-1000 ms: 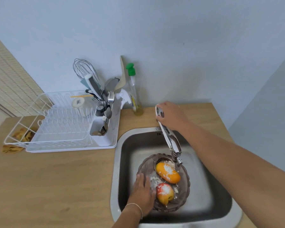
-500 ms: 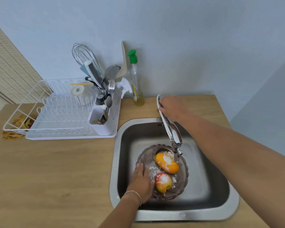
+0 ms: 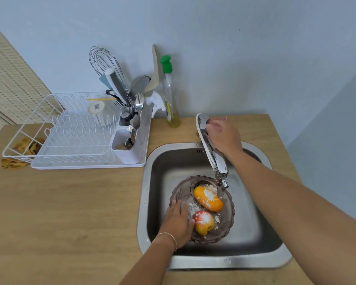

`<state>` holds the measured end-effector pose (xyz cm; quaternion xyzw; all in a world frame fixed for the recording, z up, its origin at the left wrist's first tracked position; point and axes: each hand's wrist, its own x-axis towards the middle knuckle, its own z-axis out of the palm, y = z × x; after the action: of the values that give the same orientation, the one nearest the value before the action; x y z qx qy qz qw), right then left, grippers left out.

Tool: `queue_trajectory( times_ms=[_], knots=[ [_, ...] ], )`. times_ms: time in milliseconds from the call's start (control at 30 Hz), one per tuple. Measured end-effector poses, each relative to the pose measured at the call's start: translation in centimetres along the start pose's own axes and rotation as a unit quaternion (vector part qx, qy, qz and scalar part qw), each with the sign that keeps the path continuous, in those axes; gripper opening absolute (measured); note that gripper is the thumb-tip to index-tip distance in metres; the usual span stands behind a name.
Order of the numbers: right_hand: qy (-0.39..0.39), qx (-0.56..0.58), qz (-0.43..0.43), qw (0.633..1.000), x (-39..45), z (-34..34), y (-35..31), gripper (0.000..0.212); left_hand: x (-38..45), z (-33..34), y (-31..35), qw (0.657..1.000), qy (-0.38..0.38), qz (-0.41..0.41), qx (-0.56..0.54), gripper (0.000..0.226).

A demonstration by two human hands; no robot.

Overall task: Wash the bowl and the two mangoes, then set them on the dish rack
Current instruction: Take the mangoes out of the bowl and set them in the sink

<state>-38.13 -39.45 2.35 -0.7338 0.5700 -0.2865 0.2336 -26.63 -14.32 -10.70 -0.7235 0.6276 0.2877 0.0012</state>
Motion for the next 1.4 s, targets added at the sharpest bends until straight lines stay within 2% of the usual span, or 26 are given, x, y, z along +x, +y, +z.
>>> queue_trajectory(
  times_ms=[33,100,167,200,300,367,467,600,767,933,1167,1267,1333,1400],
  knots=[
    [0.029,0.061,0.068,0.995,-1.4,0.1,1.3,0.028,0.1,0.1,0.0,1.0,-0.002,0.002,-0.001,0.065],
    [0.031,0.061,0.131,0.989,-5.4,0.5,4.5,0.023,0.2,0.3,0.0,1.0,-0.006,0.005,-0.004,0.065],
    [-0.064,-0.002,0.108,0.992,-10.3,1.3,7.4,0.007,0.2,0.6,0.1,1.0,-0.015,0.007,-0.005,0.064],
    [-0.124,-0.036,0.07,0.989,-12.9,1.7,8.4,0.007,0.2,0.7,0.1,1.0,-0.018,0.007,-0.006,0.064],
    [-0.265,-0.129,-0.068,0.953,-19.4,2.6,9.8,0.042,0.2,0.5,0.2,1.0,-0.023,0.017,0.004,0.065],
    [-0.322,-0.142,-0.09,0.932,-21.2,3.2,10.1,0.06,0.2,0.5,0.2,0.999,-0.024,0.022,0.014,0.066],
    [-0.334,-0.158,-0.063,0.927,-21.0,3.8,9.5,0.079,0.2,0.6,0.2,0.999,-0.032,0.023,0.026,0.064],
    [-0.35,-0.19,-0.056,0.916,-20.7,4.6,8.8,0.083,0.1,0.5,0.1,0.998,-0.041,0.027,0.037,0.063],
    [-0.334,-0.155,0.019,0.93,-21.5,5.8,8.6,0.081,-0.2,0.3,0.3,0.999,-0.033,0.026,0.034,0.063],
    [-0.302,-0.103,0.055,0.946,-20.9,4.6,8.7,0.084,0.1,0.7,0.0,0.999,-0.03,0.024,0.032,0.06],
    [-0.159,0.018,0.109,0.981,-15.6,1.2,9.2,0.05,0.0,0.5,0.2,0.999,-0.016,0.029,0.014,0.064],
    [-0.099,0.045,0.151,0.982,-13.2,1.0,10.3,0.062,-0.2,0.3,0.2,0.999,-0.016,0.03,0.011,0.064],
    [-0.073,0.012,0.181,0.981,-12.1,1.2,11.2,0.068,-0.3,0.2,0.2,0.999,-0.017,0.029,0.007,0.063],
    [-0.078,-0.035,0.205,0.975,-11.5,1.7,12.6,0.069,-0.3,0.2,0.1,0.999,-0.018,0.027,0.003,0.063]
  ],
)
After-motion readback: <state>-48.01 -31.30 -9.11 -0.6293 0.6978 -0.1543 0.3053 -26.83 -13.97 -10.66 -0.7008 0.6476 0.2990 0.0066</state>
